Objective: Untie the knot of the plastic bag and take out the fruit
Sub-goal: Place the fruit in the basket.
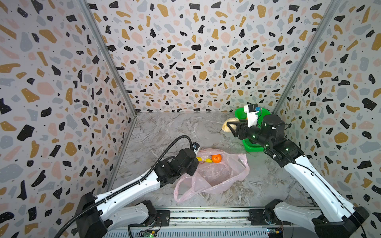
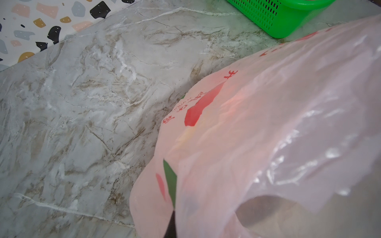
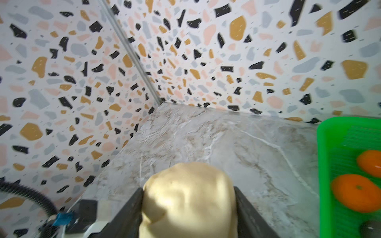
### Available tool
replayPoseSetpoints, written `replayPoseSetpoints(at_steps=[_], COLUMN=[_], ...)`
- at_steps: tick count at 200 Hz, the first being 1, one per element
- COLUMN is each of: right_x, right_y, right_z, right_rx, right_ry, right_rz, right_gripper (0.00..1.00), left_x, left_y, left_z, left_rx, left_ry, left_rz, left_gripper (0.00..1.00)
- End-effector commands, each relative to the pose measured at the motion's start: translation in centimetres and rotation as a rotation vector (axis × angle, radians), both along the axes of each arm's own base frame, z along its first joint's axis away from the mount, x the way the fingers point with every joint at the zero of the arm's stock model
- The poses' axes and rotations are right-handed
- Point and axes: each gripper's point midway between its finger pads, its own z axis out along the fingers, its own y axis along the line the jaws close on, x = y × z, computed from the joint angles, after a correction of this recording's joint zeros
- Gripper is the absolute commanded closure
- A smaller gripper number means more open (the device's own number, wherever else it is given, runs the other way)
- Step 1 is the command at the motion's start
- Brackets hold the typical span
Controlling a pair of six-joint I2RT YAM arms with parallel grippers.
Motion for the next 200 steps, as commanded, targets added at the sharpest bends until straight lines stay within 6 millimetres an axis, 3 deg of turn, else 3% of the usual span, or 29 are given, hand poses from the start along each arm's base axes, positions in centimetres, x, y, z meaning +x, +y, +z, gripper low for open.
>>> replayPoseSetpoints(at_steps=[1, 49, 80, 131, 167, 200], right_x=[2.6, 10.1, 14.5, 20.1, 22.5, 24.3], right_y=[-2.8, -10.8, -15.5, -20.2, -22.6, -23.5], right_z=[-0.8, -8.3, -12.9, -18.9, -20.9, -21.0], right_rx=[-0.031, -0.122, -0.090, -0.163, -0.193, -0.242], right_ry=[0.016, 0.101, 0.175, 0.255, 0.273, 0.285], right_rz=[-0.061, -0.347, -0.467, -0.623, -0.682, -0.693], right_gripper=[0.39, 0.39, 0.40, 0.40, 0.38, 0.18], left_x=[0.7, 0.9, 0.5, -0.2, -0.3, -0.4], left_y=[-0.5, -0.6, -0.7, -0.7, -0.5, -0.5], left_z=[2.8, 4.8, 4.9, 4.2, 4.2, 4.4], left_rx=[-0.038, -0.076, -0.088, -0.104, -0.104, -0.107], left_ry=[-0.074, -0.137, -0.142, -0.133, -0.138, -0.140], left_rz=[-0.004, -0.016, -0.042, -0.068, -0.069, -0.074], left_gripper=[1.00, 1.00, 1.00, 1.00, 1.00, 1.00])
